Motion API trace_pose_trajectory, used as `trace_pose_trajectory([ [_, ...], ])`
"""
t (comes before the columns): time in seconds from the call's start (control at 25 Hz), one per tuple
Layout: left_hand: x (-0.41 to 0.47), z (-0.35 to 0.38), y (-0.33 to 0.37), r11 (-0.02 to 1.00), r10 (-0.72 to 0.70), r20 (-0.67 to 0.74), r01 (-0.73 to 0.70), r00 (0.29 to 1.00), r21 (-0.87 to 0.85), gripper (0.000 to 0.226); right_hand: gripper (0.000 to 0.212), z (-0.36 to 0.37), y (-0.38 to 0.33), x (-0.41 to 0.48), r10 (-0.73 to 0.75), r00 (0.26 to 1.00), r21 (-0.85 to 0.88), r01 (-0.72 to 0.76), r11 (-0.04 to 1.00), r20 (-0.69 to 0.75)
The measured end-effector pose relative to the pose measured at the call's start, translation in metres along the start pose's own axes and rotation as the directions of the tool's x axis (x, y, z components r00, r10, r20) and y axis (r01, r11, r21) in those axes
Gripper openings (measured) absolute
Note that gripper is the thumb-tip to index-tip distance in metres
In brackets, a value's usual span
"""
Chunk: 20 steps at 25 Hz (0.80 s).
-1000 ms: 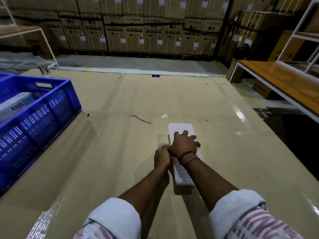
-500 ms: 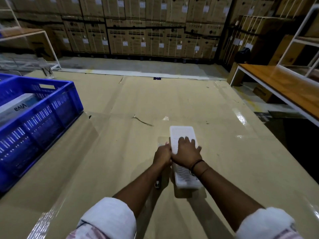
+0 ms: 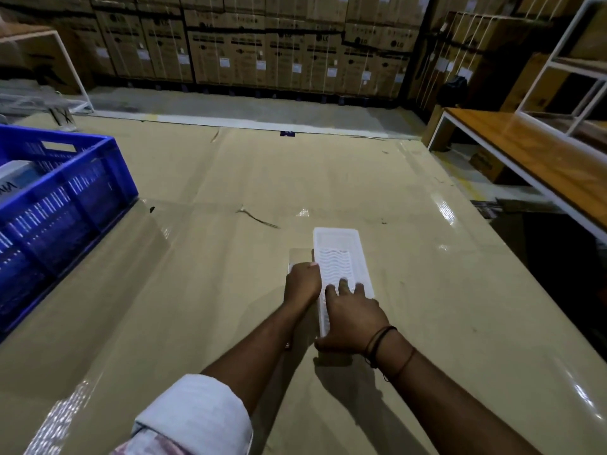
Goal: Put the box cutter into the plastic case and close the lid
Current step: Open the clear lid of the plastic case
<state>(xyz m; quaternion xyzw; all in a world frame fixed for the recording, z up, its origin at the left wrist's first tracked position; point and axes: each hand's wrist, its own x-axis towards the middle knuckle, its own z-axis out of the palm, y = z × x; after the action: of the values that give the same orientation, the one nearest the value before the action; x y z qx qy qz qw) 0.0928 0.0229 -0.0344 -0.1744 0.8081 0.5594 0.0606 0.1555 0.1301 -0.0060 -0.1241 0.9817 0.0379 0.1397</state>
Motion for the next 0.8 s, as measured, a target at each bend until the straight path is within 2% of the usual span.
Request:
trace_pose_trajectory([
  [0.28, -0.011, 0.005, -0.002, 0.999, 0.033, 0.010, -0.033, 0.999, 0.006, 0.048, 0.098, -0.010, 0.008, -0.001, -0.056, 0.998, 0.027, 0.056, 0.998, -0.008],
  [0.44, -0.011, 0.008, -0.007, 0.992, 0.106, 0.004, -0.106, 0.994, 0.069, 0.042, 0.094, -0.014, 0.015, -0.009, -0.080, 0.995, 0.078, 0.085, 0.993, -0.061],
  [0.52, -0.015, 0.013, -0.012, 0.973, 0.167, -0.024, -0.161, 0.986, 0.165, 0.041, 0.086, -0.012, 0.026, -0.013, 0.017, 0.989, 0.258, 0.021, 0.966, -0.145],
  [0.6, -0.020, 0.016, -0.014, 0.957, 0.200, -0.054, -0.183, 0.978, 0.226, 0.041, 0.073, -0.006, 0.041, -0.014, 0.236, 0.948, 0.452, -0.117, 0.884, -0.216],
  [0.68, -0.022, 0.019, -0.014, 0.953, 0.211, -0.064, -0.191, 0.975, 0.236, 0.041, 0.059, 0.001, 0.055, -0.013, 0.392, 0.916, 0.531, -0.295, 0.794, -0.078],
  [0.76, -0.025, 0.021, -0.010, 0.956, 0.207, -0.071, -0.186, 0.976, 0.229, 0.040, 0.047, 0.007, 0.063, -0.011, 0.410, 0.910, 0.564, -0.371, 0.738, 0.062],
  [0.8, -0.026, 0.021, -0.010, 0.957, 0.204, -0.083, -0.181, 0.975, 0.226, 0.039, 0.049, 0.007, 0.065, -0.010, 0.412, 0.907, 0.582, -0.385, 0.716, 0.094],
])
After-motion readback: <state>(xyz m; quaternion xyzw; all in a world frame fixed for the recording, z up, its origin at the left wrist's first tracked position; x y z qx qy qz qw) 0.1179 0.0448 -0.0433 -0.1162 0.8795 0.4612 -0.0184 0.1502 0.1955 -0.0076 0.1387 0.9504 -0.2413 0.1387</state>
